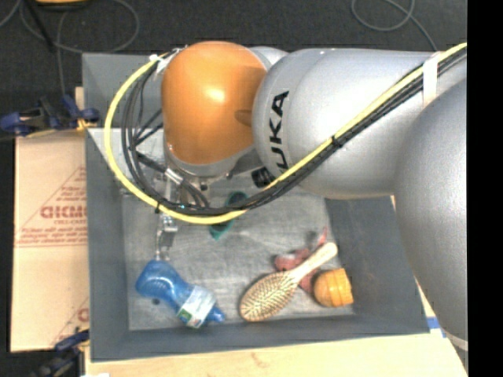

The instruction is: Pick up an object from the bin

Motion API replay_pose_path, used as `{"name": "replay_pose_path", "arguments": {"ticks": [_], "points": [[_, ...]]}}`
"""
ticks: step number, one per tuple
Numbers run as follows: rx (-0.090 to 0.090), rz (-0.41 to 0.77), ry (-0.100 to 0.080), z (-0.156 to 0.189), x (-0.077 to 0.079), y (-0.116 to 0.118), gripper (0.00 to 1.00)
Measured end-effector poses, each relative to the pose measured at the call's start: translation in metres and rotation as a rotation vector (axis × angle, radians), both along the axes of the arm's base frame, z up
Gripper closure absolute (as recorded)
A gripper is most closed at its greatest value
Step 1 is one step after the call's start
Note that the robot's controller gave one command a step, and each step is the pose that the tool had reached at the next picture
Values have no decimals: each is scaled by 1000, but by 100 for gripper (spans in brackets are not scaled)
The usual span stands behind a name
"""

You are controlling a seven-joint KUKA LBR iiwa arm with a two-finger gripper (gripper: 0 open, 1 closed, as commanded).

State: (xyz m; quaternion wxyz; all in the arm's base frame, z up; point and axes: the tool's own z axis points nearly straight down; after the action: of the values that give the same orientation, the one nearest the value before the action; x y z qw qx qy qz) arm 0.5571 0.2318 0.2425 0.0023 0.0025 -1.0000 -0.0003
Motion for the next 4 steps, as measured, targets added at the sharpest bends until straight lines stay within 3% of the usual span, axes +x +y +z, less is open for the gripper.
{"name": "replay_pose_path", "arguments": {"ticks": [1,2,3,4], "points": [[1,-2,-3,2,0,-1,0],[0,38,-8,4,-25,-8,0],[2,118,-15,-44,-27,-11,0],[2,84,-10,-107,-41,-15,0]]}}
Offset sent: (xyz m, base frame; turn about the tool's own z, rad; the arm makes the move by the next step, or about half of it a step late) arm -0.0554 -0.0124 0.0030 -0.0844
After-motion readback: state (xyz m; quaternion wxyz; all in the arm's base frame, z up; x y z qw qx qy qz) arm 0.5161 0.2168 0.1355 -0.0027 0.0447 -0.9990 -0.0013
